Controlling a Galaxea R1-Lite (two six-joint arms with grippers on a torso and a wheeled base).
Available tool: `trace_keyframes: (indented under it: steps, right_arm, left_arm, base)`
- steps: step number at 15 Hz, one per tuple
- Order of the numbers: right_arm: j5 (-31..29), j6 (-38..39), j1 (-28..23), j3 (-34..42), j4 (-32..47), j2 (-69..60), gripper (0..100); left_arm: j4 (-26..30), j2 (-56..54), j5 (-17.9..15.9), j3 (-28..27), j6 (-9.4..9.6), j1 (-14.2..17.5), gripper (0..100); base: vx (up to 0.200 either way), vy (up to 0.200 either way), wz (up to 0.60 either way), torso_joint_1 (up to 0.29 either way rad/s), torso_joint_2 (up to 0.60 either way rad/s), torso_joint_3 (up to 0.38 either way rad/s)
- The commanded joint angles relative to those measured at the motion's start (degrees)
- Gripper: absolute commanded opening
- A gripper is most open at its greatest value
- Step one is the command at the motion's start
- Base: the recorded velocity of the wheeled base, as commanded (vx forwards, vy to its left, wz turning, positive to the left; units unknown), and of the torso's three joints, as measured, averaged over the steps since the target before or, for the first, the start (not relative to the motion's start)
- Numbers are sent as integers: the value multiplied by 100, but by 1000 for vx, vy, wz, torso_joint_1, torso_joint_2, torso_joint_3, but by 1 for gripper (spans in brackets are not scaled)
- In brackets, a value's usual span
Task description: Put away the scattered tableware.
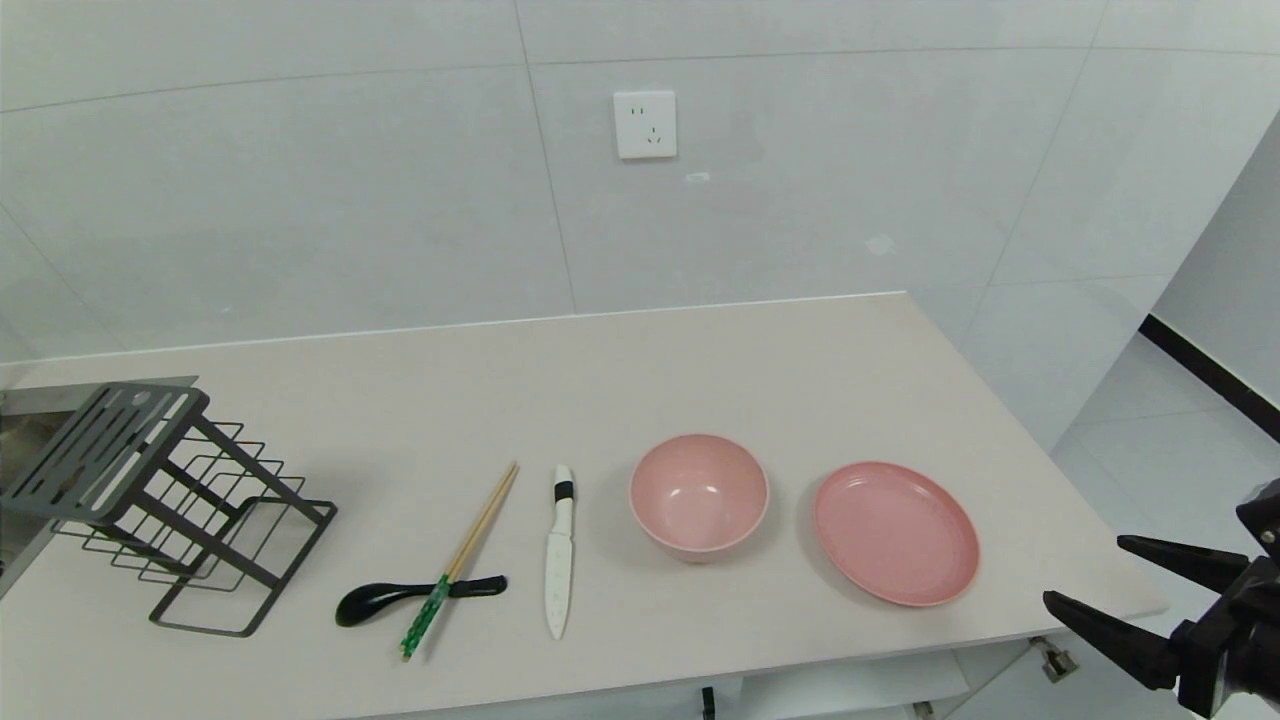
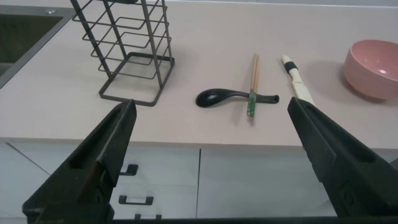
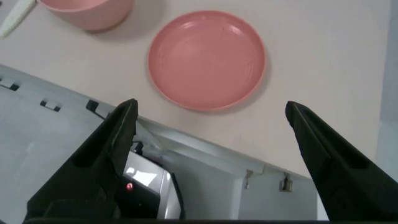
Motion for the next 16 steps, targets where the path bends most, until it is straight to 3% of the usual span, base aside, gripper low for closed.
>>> trace_keyframes:
  steps: [1, 8, 16]
  right_arm:
    - [-3, 3, 30, 18, -15, 429, 100]
    - [-3, 38, 162, -26, -288, 1291, 100]
    - [-12, 91, 188, -685, -525, 2521, 100]
  left_arm:
    - [-2, 7, 2, 0, 1, 1, 100]
    - [-2, 7, 2, 0, -8, 1, 100]
    - [-2, 7, 2, 0, 1, 1, 100]
  base:
    - [0, 0, 0, 0, 0, 0]
    - [0, 0, 0, 0, 0, 0]
    - [0, 0, 0, 0, 0, 0]
